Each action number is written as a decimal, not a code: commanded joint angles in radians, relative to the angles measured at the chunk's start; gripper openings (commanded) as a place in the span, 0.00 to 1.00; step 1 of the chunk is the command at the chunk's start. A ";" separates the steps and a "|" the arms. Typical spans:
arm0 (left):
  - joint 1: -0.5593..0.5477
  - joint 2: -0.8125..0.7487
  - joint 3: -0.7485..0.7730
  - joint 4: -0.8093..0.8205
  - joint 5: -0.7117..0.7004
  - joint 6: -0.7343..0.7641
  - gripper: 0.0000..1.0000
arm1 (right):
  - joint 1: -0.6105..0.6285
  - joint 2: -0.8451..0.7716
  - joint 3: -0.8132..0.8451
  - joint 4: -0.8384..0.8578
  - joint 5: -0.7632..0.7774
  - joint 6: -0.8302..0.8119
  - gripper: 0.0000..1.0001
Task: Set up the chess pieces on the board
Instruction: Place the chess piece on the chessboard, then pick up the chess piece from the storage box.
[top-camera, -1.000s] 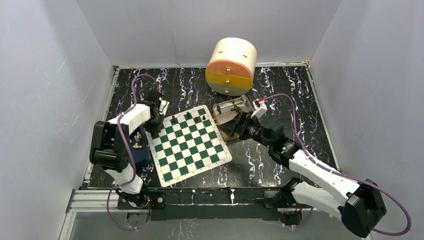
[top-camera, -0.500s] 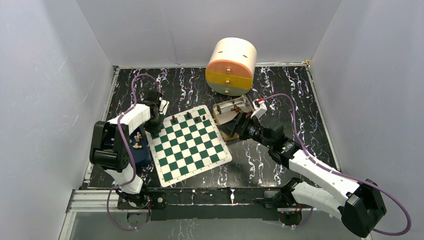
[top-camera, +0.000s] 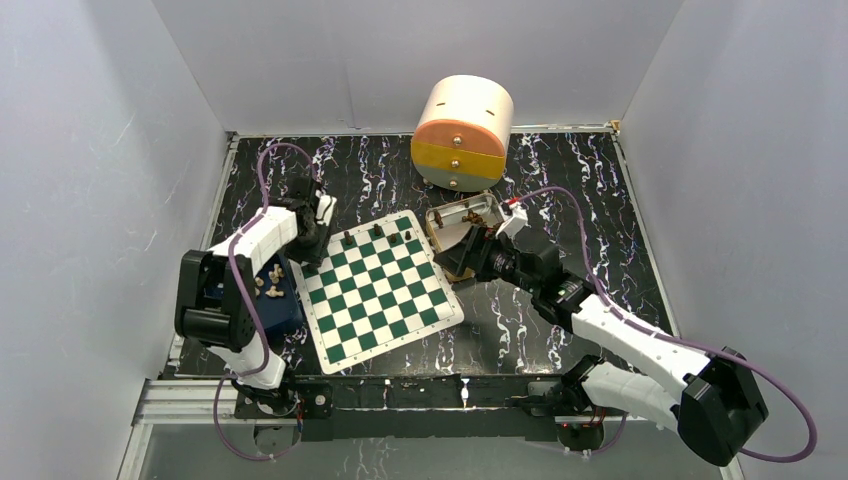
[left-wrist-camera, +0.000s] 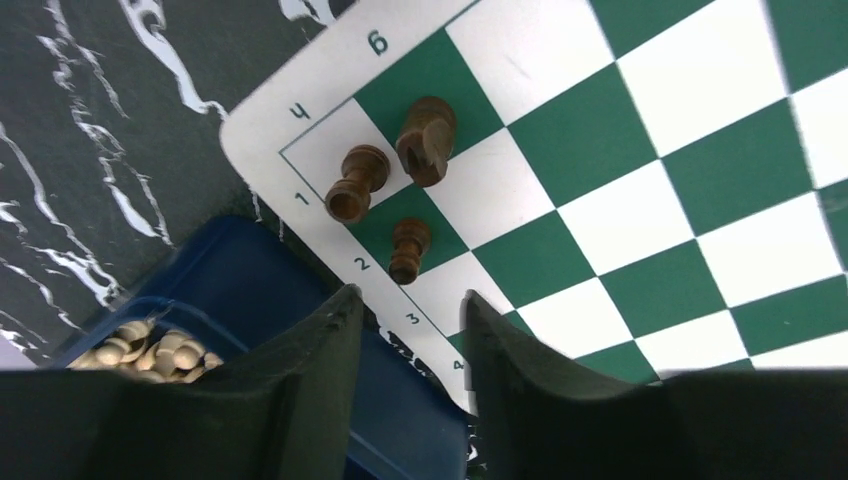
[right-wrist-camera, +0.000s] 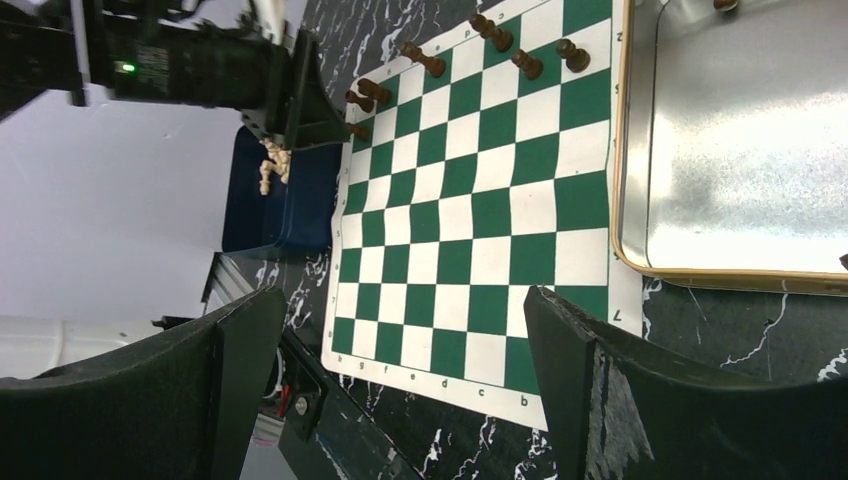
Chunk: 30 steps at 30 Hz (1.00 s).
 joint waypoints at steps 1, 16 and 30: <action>0.007 -0.123 0.060 -0.036 0.023 -0.021 0.79 | 0.003 0.020 0.069 -0.005 0.010 -0.039 0.99; 0.007 -0.420 0.039 0.051 0.200 -0.117 0.90 | 0.002 0.195 0.293 -0.279 0.313 -0.179 0.99; 0.015 -0.593 -0.246 0.264 0.243 -0.376 0.87 | -0.099 0.524 0.485 -0.315 0.445 -0.427 0.79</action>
